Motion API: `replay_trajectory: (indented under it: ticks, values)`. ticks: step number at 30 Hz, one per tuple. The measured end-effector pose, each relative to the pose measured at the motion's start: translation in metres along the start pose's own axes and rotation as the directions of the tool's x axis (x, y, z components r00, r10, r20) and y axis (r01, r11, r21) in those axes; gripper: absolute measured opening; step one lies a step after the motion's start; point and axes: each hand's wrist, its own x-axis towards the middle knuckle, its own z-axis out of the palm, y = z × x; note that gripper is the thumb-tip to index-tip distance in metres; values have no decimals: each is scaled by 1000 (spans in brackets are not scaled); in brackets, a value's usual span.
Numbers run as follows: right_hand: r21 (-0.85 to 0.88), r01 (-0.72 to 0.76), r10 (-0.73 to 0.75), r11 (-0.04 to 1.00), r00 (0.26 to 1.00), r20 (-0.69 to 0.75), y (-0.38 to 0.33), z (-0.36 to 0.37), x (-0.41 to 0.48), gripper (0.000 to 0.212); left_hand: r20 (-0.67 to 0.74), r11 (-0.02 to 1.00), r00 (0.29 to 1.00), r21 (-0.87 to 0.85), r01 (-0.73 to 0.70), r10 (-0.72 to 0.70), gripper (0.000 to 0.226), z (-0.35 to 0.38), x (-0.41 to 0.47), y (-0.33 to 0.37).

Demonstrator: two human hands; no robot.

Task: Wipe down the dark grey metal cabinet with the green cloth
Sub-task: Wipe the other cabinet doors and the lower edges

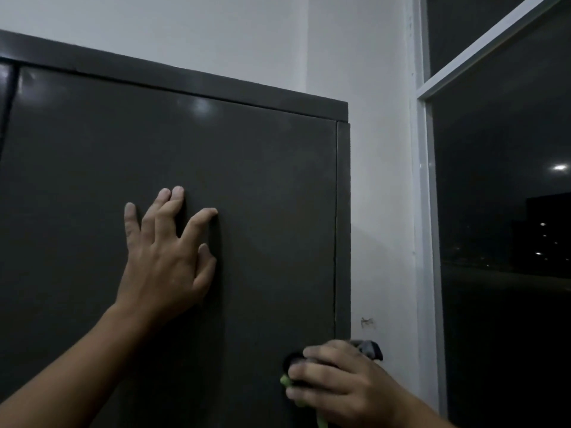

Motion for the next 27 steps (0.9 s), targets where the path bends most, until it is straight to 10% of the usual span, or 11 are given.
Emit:
replay_trajectory:
  ticks: [4, 9, 18, 24, 27]
  values:
    - [-21, 102, -104, 995, 991, -84, 41, -12, 13, 31, -12, 999, 1000, 34, -1, 1, 60, 1, -1, 0]
    - [-27, -239, 210, 971, 894, -395, 142, -41, 85, 28, -36, 998, 999, 61, 3, -1, 61, 4, 0, 1]
    - [164, -654, 626, 738, 575, -527, 213, -77, 224, 49, -74, 998, 997, 66, 7, -3, 62, 6, 0, -1]
    - [1, -240, 225, 971, 909, -352, 154, -58, 241, 44, -85, 997, 996, 75, 18, -11, 61, 7, -2, 1]
    - [-86, -73, 48, 994, 965, -259, 160, -61, 248, 42, -82, 997, 997, 80, 8, -1, 61, 6, -1, -1]
